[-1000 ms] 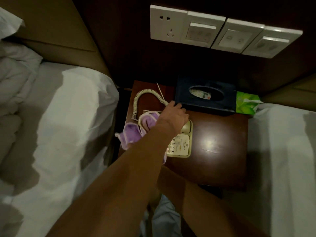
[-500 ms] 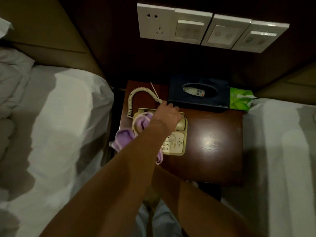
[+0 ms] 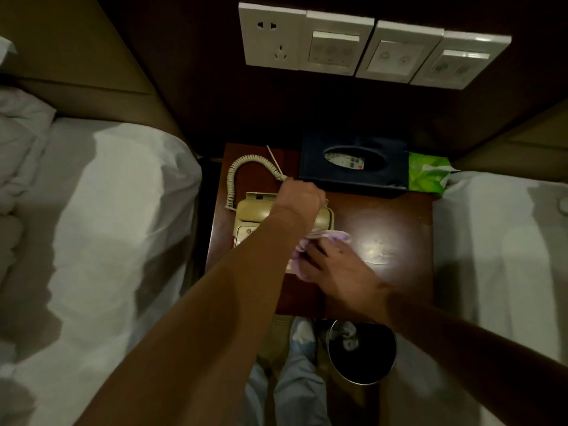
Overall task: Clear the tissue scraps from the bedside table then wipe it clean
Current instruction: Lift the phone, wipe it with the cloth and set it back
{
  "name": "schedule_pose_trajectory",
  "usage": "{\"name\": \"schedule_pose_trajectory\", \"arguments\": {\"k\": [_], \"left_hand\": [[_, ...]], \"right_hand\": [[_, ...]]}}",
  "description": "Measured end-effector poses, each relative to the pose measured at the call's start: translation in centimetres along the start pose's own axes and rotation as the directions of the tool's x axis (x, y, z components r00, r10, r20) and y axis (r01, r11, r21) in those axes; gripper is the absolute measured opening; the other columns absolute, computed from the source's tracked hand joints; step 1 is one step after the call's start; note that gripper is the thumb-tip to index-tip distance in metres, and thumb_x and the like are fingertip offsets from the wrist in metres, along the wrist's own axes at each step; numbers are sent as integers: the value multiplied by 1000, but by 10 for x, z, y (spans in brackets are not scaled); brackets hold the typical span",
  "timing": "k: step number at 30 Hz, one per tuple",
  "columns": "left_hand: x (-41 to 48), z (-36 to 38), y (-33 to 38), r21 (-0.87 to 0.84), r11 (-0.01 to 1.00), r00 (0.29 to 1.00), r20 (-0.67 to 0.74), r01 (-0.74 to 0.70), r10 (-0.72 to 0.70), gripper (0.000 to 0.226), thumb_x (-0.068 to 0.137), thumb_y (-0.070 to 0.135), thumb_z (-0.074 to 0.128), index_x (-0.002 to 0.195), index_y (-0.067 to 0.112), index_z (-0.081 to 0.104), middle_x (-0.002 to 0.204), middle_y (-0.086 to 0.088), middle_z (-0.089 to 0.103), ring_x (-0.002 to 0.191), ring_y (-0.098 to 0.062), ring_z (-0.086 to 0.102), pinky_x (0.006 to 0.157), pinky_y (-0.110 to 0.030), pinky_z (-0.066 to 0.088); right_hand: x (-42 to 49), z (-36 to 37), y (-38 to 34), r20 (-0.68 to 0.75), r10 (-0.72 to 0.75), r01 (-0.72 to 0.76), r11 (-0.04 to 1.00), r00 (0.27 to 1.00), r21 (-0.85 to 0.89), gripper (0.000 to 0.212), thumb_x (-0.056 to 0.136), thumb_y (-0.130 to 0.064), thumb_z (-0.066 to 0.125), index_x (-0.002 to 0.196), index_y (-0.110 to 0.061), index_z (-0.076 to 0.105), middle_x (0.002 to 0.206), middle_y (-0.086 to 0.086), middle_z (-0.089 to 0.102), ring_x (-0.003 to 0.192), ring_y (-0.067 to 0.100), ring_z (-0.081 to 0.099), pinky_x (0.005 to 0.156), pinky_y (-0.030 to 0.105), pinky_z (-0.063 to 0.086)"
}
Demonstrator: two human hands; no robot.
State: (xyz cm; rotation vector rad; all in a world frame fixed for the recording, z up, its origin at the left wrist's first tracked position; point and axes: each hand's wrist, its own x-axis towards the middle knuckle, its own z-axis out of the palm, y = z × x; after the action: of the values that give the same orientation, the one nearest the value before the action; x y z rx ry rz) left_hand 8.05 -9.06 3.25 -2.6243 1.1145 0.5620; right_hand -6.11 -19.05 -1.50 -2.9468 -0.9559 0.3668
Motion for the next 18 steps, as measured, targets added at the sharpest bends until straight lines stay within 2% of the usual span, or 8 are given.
{"name": "schedule_pose_trajectory", "arguments": {"k": [3, 6, 8, 10, 12, 14, 16, 18], "left_hand": [[-3, 2, -1, -50, 999, 1000, 4, 20, -20, 34, 95, 27, 67, 128, 20, 60, 127, -2, 63, 117, -23, 62, 90, -35, 43], [-7, 8, -3, -123, 992, 1000, -9, 25, -26, 47, 90, 45, 73, 128, 20, 60, 123, -1, 60, 115, -21, 59, 92, -34, 44], [-9, 10, -5, -177, 984, 1000, 0, 28, -28, 49, 89, 46, 74, 129, 21, 62, 122, 0, 60, 116, -21, 59, 98, -36, 47], [-9, 12, -6, -196, 980, 999, -19, 37, -41, 51, 88, 47, 75, 130, 21, 63, 123, 0, 61, 116, -21, 59, 100, -37, 48], [-10, 10, -5, -200, 978, 998, -12, 57, -61, 51, 86, 46, 76, 129, 21, 63, 121, 0, 61, 115, -21, 59, 98, -37, 49], [-8, 10, -2, -189, 979, 997, -13, 72, -75, 46, 86, 43, 77, 125, 21, 63, 117, 0, 61, 110, -21, 60, 93, -36, 50], [-8, 9, 0, -161, 984, 997, -20, 74, -78, 42, 87, 40, 75, 122, 21, 63, 115, 1, 60, 107, -21, 60, 89, -35, 48], [-8, 8, 1, -142, 987, 997, -9, 72, -74, 40, 88, 38, 74, 122, 21, 62, 114, 0, 60, 106, -21, 60, 88, -36, 48]], "right_hand": [[-40, 4, 24, -20, 165, -165, 986, 986, 4, 59, 64, -16, 71, 120, -16, 52, 111, 14, 62, 98, 37, 55, 78, 50, 53], [-41, 12, 29, 34, 485, -483, 860, 874, 161, 43, 81, -23, 55, 123, -18, 49, 123, 14, 60, 112, 37, 52, 97, 50, 46], [-21, 12, 33, 86, 771, -715, 534, 631, 451, 35, 97, -22, 44, 129, -12, 54, 126, 15, 57, 119, 36, 52, 103, 48, 41], [7, 2, 42, 232, 890, -664, 100, 392, 741, 24, 101, -16, 48, 123, -10, 56, 114, 12, 61, 111, 33, 58, 94, 42, 46], [29, -4, 49, 311, 889, -485, -120, 336, 866, 15, 98, -1, 48, 106, -11, 56, 96, 1, 65, 105, 30, 65, 86, 23, 48], [31, -13, 45, 333, 879, -531, -112, 342, 840, 21, 97, 5, 47, 101, -15, 54, 88, -6, 60, 90, 20, 63, 67, 2, 41], [17, -12, 36, 362, 852, -618, -58, 378, 784, 20, 99, 0, 48, 103, -19, 55, 84, -6, 55, 73, 10, 53, 51, -1, 35], [2, -3, 29, 425, 776, -694, 23, 466, 719, 20, 96, -1, 53, 95, -21, 55, 81, -4, 54, 67, 7, 50, 48, 1, 35]]}}
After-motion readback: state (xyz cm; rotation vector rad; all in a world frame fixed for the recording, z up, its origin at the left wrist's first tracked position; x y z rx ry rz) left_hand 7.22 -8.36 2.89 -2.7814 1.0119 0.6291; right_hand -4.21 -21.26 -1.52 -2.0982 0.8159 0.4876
